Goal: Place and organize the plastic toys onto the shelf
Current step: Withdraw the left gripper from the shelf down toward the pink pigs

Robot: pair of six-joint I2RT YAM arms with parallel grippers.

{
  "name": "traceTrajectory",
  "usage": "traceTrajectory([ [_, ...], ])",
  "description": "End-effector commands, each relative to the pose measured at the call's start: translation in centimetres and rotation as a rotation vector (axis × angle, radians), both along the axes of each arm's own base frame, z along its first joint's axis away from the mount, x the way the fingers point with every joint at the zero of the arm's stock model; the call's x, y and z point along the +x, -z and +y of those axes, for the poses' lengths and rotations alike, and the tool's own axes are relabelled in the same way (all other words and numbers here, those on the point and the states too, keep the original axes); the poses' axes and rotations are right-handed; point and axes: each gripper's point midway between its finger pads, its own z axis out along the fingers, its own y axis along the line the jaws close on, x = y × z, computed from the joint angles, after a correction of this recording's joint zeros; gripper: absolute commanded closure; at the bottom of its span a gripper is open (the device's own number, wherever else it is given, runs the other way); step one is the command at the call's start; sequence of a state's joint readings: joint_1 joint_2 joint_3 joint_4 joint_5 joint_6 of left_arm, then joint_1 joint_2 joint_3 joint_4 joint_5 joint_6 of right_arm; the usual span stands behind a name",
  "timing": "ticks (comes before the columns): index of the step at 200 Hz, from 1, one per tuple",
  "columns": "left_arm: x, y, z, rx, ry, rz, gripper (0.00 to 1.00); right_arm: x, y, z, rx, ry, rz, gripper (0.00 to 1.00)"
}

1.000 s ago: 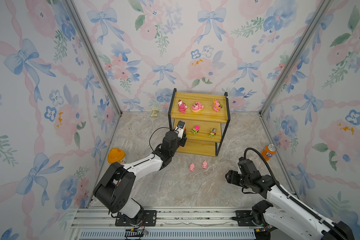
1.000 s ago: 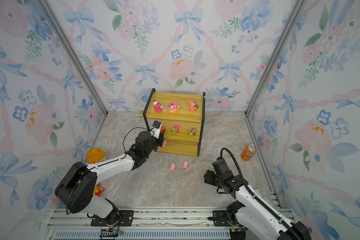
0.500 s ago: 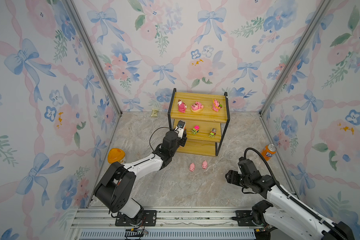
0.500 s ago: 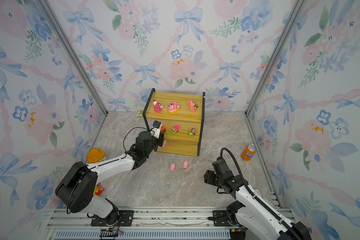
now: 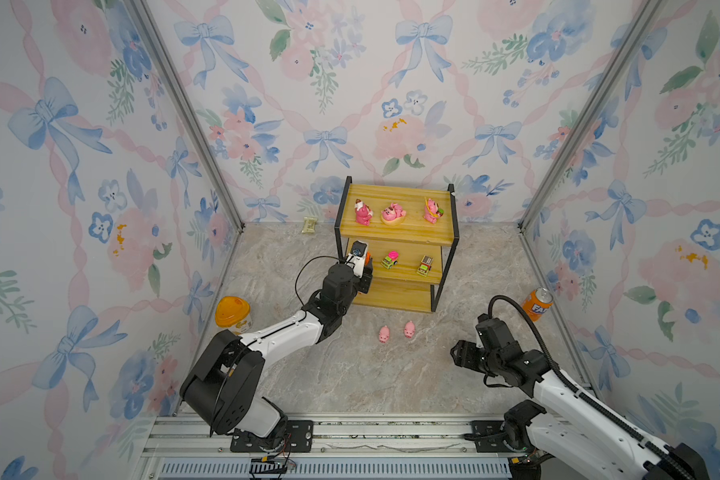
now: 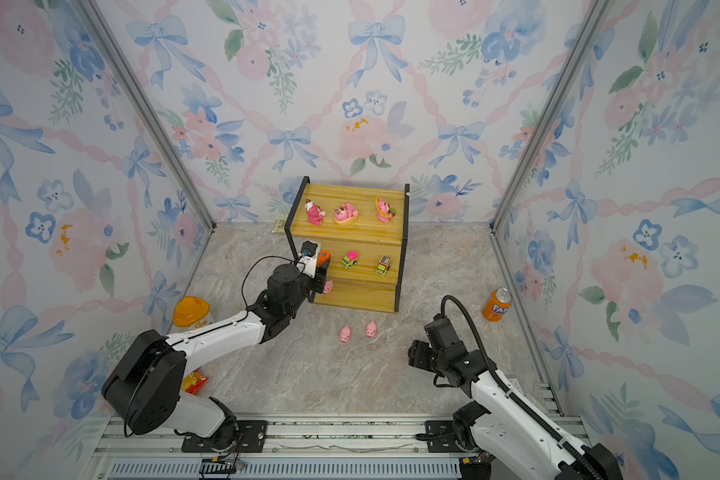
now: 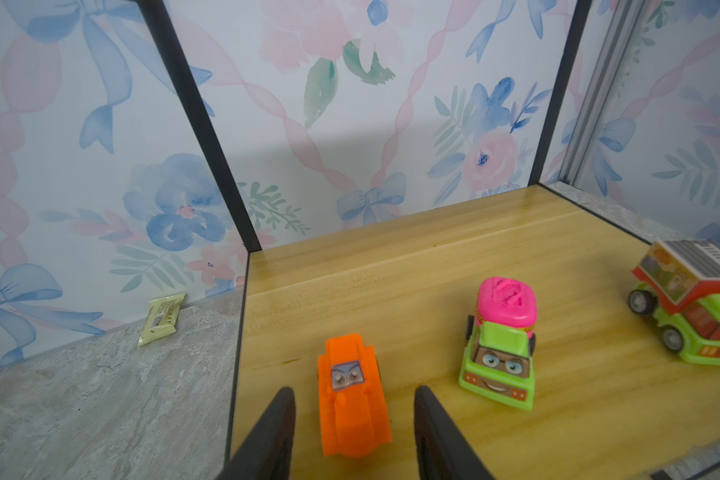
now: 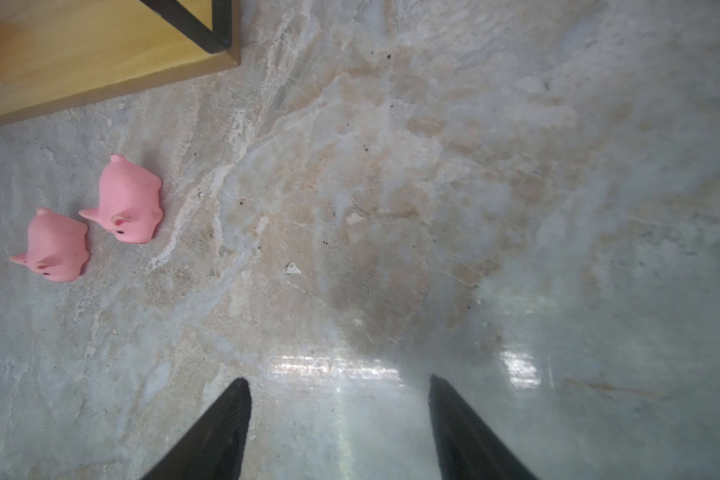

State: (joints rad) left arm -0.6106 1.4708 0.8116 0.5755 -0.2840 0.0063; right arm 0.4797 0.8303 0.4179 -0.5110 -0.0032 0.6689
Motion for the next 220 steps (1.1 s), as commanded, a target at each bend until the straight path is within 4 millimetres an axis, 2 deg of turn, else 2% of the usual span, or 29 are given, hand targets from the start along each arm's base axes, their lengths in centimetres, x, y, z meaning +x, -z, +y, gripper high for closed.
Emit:
traceTrajectory([
  [1,-0.3,-1.1,1.3,-0.011,-0.057,-0.030,0.52,0.4,-0.8,0.0,-0.003,-0.003,-0.032,0.29],
  [63,-1.7,-3.0,1.2,-0.023,-0.053,-0.073,0.50,0.2,-1.2,-0.2,0.000,0.000,-0.044,0.29],
  [100,-3.5,-4.4,1.5,-0.038,-0.048,-0.099,0.48,-0.1,-1.4,-0.3,0.001,0.001,-0.046,0.29],
  [103,-3.9,-3.2,1.6,-0.023,-0.044,-0.079,0.47,-0.1,-1.5,-0.4,0.001,0.001,-0.047,0.29],
  [122,-5.7,-2.4,1.2,-0.026,-0.013,-0.051,0.45,-0.2,-1.7,-0.5,-0.003,0.001,-0.049,0.29],
  [140,-7.9,-0.3,0.5,-0.026,0.034,-0.006,0.45,-0.2,-1.8,-0.6,-0.005,0.002,-0.052,0.29],
  [192,-14.1,7.7,-0.7,-0.100,0.154,0.204,0.47,-0.2,-1.9,-0.4,-0.005,-0.007,-0.046,0.29],
  [220,-16.8,11.3,-1.6,-0.107,0.181,0.301,0.46,0.0,-2.1,-0.3,-0.008,-0.013,-0.048,0.29],
])
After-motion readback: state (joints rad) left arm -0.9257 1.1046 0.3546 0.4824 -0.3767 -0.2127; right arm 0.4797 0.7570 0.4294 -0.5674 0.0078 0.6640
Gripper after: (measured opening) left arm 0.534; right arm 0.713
